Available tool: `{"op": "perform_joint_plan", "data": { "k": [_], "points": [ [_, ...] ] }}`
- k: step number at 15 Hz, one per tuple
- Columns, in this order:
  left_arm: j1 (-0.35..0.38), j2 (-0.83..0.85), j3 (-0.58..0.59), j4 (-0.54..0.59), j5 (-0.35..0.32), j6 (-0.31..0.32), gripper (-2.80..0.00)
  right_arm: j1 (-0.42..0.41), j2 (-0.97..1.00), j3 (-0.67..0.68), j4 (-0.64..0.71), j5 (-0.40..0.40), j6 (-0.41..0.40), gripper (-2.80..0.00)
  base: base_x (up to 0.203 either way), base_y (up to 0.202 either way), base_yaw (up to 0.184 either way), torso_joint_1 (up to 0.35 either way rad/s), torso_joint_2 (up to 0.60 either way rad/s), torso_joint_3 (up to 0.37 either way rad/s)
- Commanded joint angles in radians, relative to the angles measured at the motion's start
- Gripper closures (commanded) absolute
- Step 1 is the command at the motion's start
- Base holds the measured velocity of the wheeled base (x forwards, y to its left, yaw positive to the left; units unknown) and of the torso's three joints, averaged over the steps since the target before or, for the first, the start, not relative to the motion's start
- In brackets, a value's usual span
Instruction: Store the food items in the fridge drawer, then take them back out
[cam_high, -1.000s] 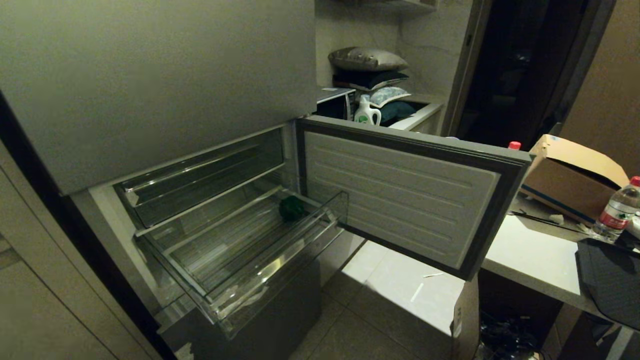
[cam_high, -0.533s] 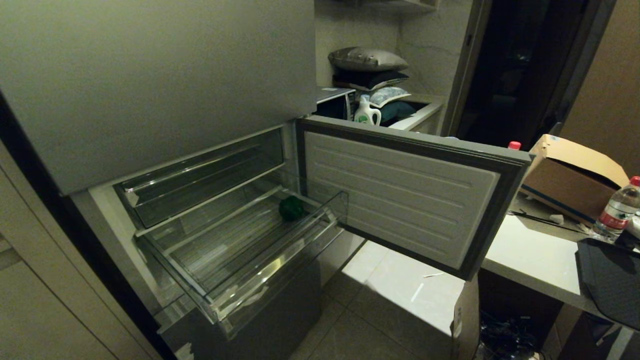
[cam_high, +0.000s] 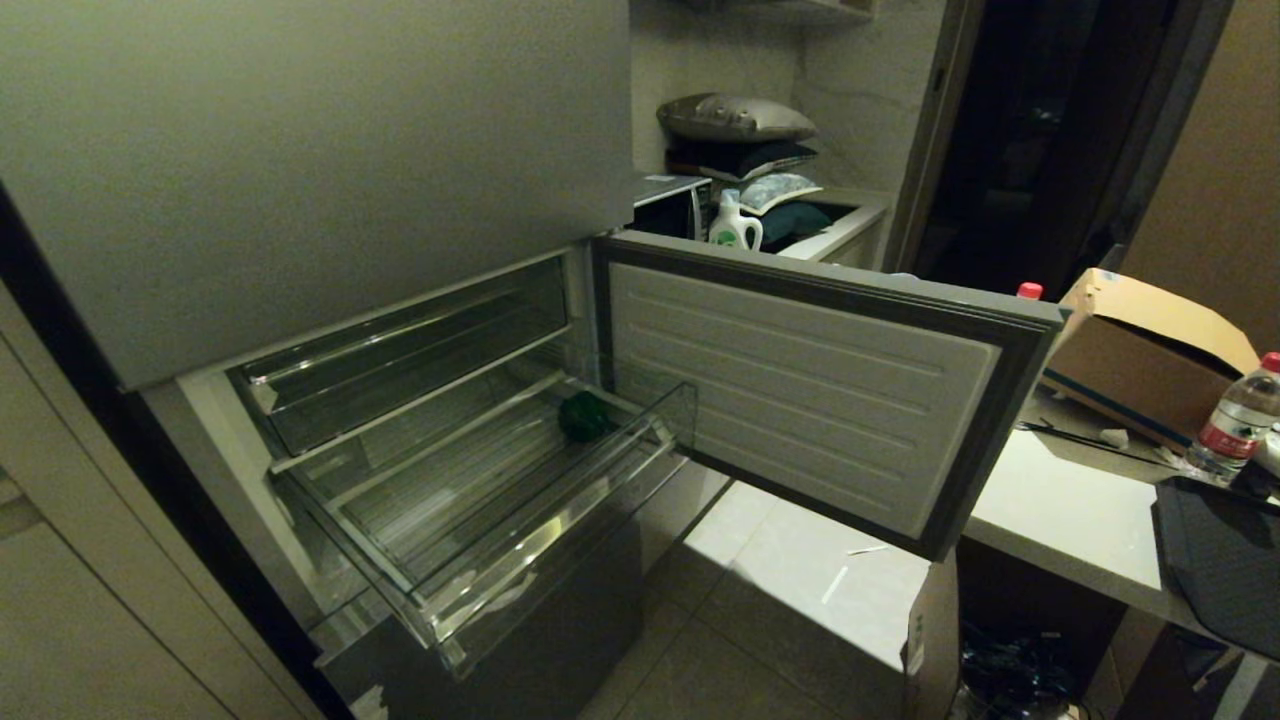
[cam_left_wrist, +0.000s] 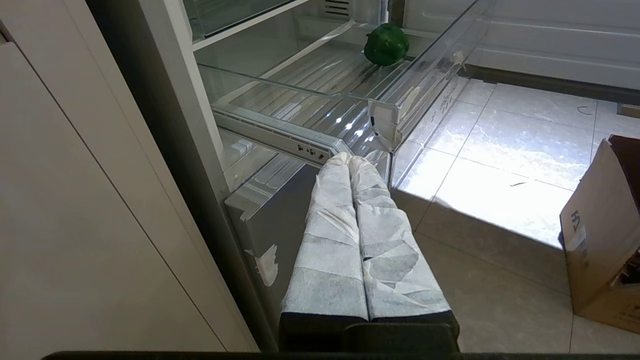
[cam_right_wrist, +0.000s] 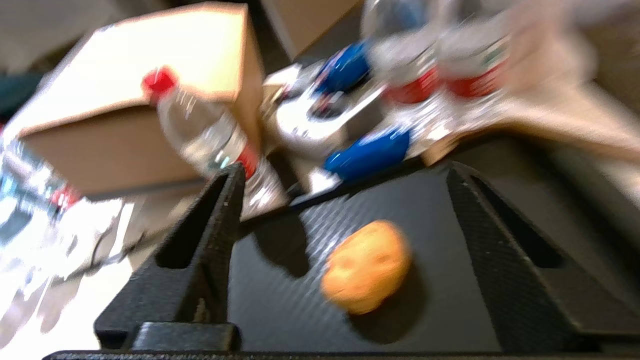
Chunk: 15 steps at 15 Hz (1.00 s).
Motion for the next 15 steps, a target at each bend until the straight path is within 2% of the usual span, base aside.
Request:
{"op": "perform_joint_plan", "data": {
  "k": [1,4,6,9,12,15],
  "points": [
    [0.000,0.001,0.000,0.000,0.000,0.000,0.00,0.084,0.079,-0.011,-0.005,-0.003,-0.005,-2.80,0.000,0.000,0.000,0.000,0.00,0.000],
    [0.000,0.001,0.000,0.000,0.000,0.000,0.00,0.134,0.153,-0.037,-0.002,-0.034,-0.009,-2.80,0.000,0.000,0.000,0.000,0.00,0.000],
    [0.000,0.001,0.000,0.000,0.000,0.000,0.00,0.145,0.213,-0.087,0.002,-0.091,-0.024,-2.80,0.000,0.000,0.000,0.000,0.00,0.000],
    [0.000,0.001,-0.001,0.000,0.000,0.000,0.00,0.146,0.263,-0.133,0.009,-0.195,-0.090,-2.80,0.000,0.000,0.000,0.000,0.00,0.000],
    [0.000,0.001,-0.001,0.000,0.000,0.000,0.00,0.143,0.268,-0.134,0.009,-0.233,-0.135,-2.80,0.000,0.000,0.000,0.000,0.00,0.000],
    [0.000,0.001,-0.001,0.000,0.000,0.000,0.00,0.147,0.306,-0.167,0.011,-0.238,-0.143,-2.80,0.000,0.000,0.000,0.000,0.00,0.000]
  ]
}}
